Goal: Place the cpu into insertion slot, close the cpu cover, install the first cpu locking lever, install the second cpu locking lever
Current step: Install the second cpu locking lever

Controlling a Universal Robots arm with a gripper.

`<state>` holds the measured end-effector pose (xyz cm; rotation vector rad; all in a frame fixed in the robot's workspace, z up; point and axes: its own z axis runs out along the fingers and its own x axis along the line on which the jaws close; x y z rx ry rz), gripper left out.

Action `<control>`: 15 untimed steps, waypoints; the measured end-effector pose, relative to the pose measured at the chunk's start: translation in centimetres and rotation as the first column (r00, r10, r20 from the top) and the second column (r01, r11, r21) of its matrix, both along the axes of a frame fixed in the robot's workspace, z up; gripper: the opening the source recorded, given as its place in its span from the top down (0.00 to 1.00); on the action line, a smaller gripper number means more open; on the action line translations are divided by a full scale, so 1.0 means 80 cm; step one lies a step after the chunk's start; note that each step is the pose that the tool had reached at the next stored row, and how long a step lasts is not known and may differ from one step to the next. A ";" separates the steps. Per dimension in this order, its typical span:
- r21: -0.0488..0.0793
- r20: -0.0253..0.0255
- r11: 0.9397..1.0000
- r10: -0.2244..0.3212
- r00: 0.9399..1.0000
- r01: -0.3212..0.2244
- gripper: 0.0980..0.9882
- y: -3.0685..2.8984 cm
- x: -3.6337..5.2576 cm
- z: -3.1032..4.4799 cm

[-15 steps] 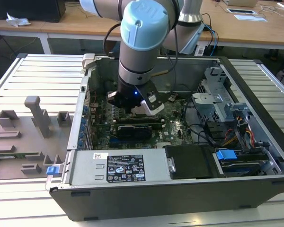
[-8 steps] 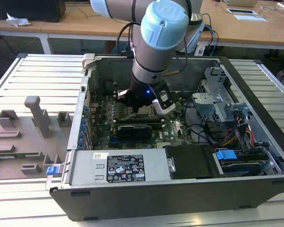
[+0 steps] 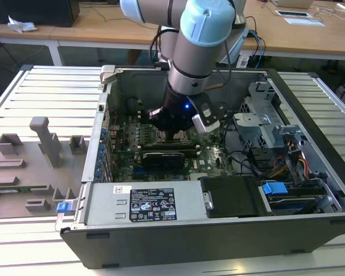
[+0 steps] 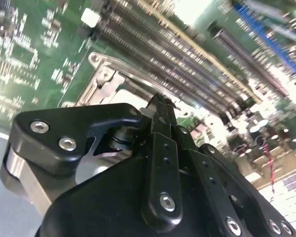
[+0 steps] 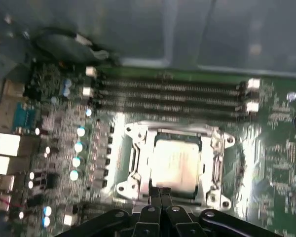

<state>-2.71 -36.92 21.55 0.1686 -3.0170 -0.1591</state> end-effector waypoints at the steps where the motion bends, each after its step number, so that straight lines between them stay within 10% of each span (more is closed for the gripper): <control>1: -0.020 0.000 1.000 0.000 1.000 0.000 0.99 0.0007 0.000 0.0011; 3: -0.055 0.000 0.998 0.000 1.000 0.000 0.99 0.0012 0.000 0.0079; 8: -0.059 0.000 0.998 0.000 1.000 0.000 0.99 0.0014 0.000 0.0450; 9: -0.058 0.000 0.998 0.000 1.000 0.000 0.99 0.0014 0.000 0.0684; 15: -0.058 0.000 0.998 0.000 1.000 0.000 0.99 0.0014 0.000 0.0715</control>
